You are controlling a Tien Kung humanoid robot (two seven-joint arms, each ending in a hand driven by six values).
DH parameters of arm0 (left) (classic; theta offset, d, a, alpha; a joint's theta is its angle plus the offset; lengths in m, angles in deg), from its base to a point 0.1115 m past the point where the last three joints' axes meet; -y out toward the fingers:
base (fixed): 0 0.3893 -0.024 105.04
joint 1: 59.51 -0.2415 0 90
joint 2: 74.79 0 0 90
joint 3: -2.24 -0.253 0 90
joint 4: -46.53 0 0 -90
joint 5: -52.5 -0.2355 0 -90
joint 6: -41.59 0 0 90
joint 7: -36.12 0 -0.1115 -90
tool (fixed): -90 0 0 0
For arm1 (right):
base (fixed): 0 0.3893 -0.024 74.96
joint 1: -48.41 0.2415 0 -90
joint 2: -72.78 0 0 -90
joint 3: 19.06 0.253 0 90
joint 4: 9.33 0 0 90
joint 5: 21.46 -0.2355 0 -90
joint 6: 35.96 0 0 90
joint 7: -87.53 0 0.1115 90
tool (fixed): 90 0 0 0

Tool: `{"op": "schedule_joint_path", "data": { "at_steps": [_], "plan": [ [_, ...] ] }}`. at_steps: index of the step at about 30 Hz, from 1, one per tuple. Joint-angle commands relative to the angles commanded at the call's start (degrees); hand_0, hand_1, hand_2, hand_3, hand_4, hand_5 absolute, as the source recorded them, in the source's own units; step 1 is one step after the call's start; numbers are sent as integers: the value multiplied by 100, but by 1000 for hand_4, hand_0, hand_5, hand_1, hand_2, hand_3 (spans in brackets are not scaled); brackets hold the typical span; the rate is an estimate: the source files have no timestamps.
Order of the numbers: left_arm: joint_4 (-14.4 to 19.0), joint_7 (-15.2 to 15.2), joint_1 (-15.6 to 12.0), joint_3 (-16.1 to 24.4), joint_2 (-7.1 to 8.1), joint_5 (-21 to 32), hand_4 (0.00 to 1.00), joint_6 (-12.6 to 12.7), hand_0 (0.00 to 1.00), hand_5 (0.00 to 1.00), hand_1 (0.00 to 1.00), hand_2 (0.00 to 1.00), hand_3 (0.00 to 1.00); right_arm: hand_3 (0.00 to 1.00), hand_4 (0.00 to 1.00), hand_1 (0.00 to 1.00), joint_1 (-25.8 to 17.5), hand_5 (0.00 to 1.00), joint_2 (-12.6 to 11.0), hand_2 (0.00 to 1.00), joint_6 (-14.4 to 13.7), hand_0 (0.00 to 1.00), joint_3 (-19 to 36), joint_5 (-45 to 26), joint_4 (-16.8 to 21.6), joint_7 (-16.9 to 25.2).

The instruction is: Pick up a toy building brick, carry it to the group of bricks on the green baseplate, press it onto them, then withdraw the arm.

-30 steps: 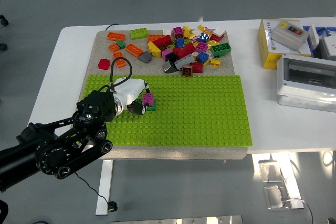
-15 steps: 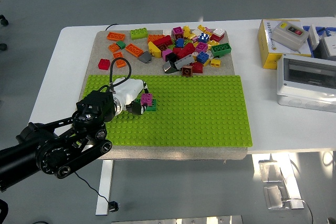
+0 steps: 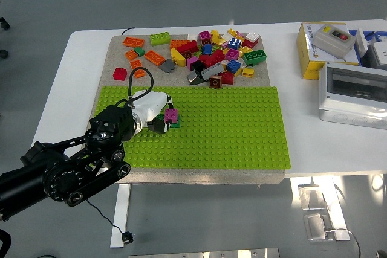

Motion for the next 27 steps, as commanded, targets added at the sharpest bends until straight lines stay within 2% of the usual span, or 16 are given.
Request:
{"op": "schedule_joint_path", "data": {
  "at_steps": [27],
  "plan": [
    [-27, -33, -17, 5, -30, -14, 451, 36, 964, 175, 895, 862, 484, 767, 478, 580, 0, 998, 10, 580, 55, 658, 180, 207, 0, -49]
  ]
}}
